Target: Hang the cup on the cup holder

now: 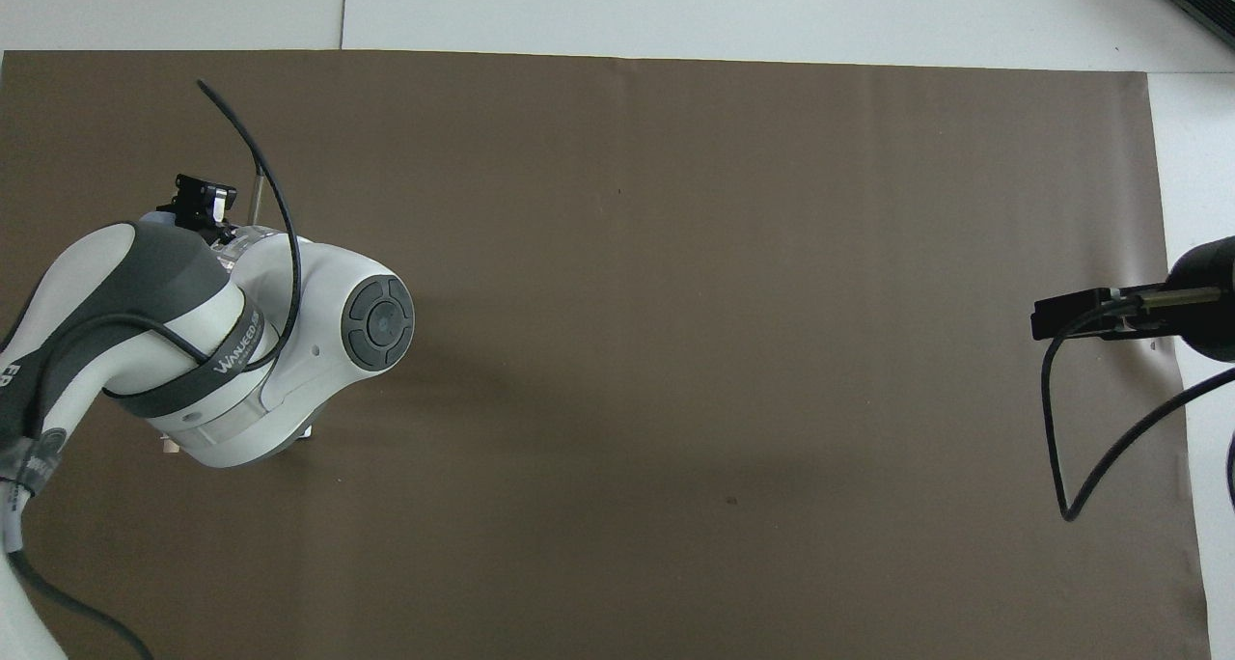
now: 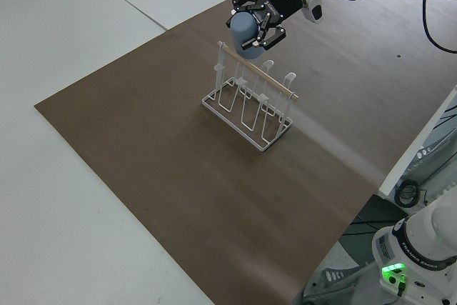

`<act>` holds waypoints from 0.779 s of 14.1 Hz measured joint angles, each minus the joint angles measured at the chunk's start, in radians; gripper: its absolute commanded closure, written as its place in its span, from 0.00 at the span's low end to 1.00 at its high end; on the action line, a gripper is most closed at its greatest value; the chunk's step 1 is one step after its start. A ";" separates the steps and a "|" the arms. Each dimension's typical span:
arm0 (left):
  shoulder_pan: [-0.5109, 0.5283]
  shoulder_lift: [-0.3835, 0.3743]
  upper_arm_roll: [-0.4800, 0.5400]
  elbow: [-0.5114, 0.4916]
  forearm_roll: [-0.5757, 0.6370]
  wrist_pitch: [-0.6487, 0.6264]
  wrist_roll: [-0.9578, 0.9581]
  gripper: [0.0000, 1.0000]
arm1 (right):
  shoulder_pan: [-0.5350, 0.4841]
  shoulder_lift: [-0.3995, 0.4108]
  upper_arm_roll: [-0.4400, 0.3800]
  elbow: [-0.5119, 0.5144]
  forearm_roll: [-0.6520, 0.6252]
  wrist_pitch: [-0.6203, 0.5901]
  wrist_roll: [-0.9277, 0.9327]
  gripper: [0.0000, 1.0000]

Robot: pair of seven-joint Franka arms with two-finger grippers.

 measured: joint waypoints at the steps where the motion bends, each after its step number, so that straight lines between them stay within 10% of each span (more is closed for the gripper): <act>1: 0.000 0.000 0.000 0.000 0.000 0.000 0.000 0.00 | -0.001 0.008 -0.001 0.016 0.000 -0.005 0.000 0.00; 11: -0.009 0.004 -0.006 0.070 -0.163 -0.095 -0.012 0.00 | -0.002 0.040 -0.003 0.033 0.000 -0.007 0.000 0.00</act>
